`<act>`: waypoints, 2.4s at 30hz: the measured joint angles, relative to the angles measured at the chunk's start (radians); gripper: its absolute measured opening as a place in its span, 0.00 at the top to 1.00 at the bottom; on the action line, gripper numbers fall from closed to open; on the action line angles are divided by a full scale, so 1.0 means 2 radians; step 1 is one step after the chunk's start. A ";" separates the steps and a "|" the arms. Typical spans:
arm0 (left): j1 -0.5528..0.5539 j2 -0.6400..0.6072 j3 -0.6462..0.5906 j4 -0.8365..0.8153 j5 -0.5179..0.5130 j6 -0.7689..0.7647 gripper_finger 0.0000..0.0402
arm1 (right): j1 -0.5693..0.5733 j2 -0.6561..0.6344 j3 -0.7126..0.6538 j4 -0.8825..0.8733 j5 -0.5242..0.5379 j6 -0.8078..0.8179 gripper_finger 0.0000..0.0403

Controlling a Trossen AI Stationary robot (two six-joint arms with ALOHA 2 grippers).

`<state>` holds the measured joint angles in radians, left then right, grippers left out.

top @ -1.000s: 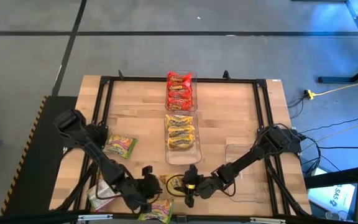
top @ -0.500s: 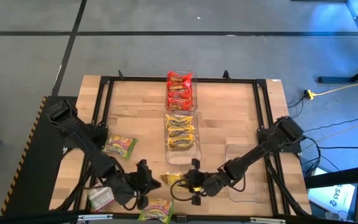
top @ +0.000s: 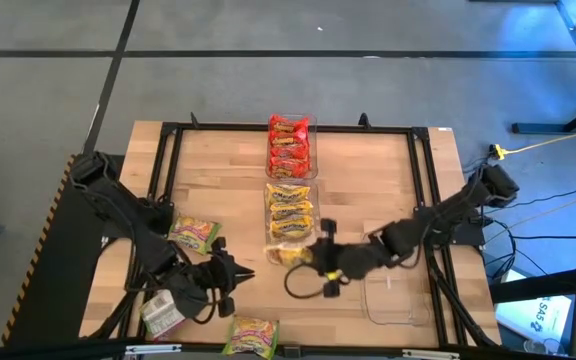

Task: Sort Maruchan noodles
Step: Put the yellow noodle pack into the middle transparent bin, then put the green noodle pack into the bottom transparent bin

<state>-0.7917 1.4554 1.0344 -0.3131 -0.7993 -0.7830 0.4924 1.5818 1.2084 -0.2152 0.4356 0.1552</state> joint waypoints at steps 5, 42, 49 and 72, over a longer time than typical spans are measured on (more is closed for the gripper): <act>0.005 0.005 -0.057 0.069 0.016 -0.021 0.92 | -0.051 0.015 0.082 -0.129 -0.065 -0.034 0.75; 0.004 0.004 -0.144 0.157 0.010 -0.075 0.92 | -0.142 0.198 0.142 -0.245 -0.206 -0.115 0.45; 0.004 0.004 -0.144 0.157 0.005 -0.074 0.92 | -0.141 0.192 0.161 -0.259 -0.183 -0.103 0.35; -0.007 0.047 -0.122 0.237 0.131 -0.052 0.93 | 0.087 0.161 0.171 -0.227 -0.069 0.073 0.34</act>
<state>-0.8051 1.5497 0.7895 0.1614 -0.5373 -0.8879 0.6657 1.9037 1.5498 -0.6698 0.2982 0.3013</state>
